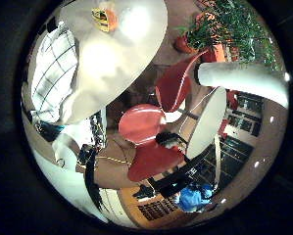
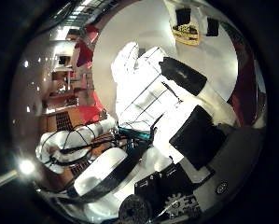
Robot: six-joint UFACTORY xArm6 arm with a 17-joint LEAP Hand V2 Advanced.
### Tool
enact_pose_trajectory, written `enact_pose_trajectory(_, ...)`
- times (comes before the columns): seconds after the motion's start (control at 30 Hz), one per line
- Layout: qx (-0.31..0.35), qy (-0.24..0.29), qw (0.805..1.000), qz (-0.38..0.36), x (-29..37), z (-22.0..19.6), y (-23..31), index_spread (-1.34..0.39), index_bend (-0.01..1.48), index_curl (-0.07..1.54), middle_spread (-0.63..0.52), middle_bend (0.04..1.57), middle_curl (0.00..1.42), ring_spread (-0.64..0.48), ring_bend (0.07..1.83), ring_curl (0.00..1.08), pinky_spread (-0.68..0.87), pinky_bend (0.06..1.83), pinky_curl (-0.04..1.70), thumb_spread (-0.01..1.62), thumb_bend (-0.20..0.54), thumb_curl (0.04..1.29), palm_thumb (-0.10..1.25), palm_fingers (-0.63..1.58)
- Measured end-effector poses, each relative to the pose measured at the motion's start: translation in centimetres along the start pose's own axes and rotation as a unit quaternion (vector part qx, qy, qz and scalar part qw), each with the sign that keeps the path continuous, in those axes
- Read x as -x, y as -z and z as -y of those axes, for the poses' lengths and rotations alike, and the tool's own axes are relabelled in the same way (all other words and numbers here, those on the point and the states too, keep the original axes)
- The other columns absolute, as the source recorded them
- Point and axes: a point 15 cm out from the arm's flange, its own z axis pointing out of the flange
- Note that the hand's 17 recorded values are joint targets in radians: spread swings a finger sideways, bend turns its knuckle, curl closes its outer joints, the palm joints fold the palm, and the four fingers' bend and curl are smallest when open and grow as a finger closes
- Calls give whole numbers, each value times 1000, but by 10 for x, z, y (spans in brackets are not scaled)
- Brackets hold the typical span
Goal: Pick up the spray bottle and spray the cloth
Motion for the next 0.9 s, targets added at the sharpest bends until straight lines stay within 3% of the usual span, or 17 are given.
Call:
enact_pose_trajectory(0.3,-51,-66,995,50,-24,-8,15,-455,203,497,-257,544,526,-143,585,269,204,319,133,1244,-19,259,743,676)
enact_pose_trajectory(0.47,-77,-103,986,104,-42,-10,18,-441,177,488,-257,550,536,-143,610,272,203,359,113,1241,-28,246,627,651)
enact_pose_trajectory(0.73,-187,-128,951,213,-87,-11,14,-364,150,413,-188,498,532,-91,698,292,240,529,127,1182,-28,231,445,482)
enact_pose_trajectory(0.8,-216,-121,940,235,-98,-11,8,-328,130,381,-118,396,498,-23,660,289,279,624,162,1140,-21,242,449,264)
enact_pose_trajectory(0.9,-252,-106,924,267,-116,-11,-6,-292,150,345,-36,365,467,74,599,263,327,641,173,1093,-20,257,469,167)
